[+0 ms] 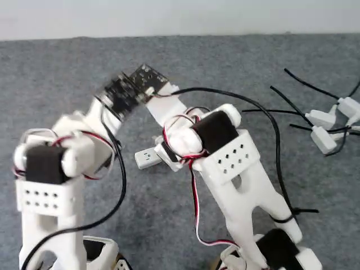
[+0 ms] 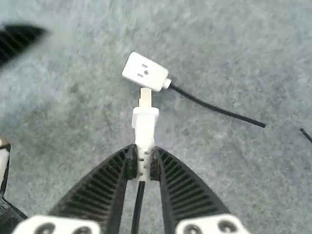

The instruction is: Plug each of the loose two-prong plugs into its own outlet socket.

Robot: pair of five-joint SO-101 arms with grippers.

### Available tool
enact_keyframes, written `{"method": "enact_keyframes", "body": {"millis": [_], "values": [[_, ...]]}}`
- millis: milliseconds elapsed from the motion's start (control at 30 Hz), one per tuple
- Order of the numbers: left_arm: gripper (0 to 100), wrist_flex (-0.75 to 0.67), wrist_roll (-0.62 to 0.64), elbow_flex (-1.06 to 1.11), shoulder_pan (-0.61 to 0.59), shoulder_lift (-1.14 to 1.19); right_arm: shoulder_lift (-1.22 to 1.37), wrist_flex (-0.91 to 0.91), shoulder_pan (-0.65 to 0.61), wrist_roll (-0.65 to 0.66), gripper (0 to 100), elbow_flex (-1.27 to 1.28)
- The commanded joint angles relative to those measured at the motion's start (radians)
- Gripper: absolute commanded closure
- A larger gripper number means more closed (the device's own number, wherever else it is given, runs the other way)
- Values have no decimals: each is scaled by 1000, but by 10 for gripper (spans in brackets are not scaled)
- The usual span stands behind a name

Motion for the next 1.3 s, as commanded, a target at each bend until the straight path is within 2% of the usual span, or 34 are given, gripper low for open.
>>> {"method": "enact_keyframes", "body": {"millis": [0,167,300,467,667,833,1267], "values": [[874,-54,-15,59,35,-95,-64,-39,-13,21,990,35],[874,-78,-21,156,155,-201,-101,-61,-16,23,990,78],[874,-83,-84,203,218,-267,-145,-44,-58,25,990,86],[874,-147,-97,254,216,-290,-236,-36,-136,25,990,132],[874,-206,-115,246,144,-295,-274,-22,-150,25,991,144],[874,-232,-115,239,132,-287,-269,-12,-203,25,991,144],[874,-382,-114,389,124,-287,-274,2,-211,25,991,146]]}}
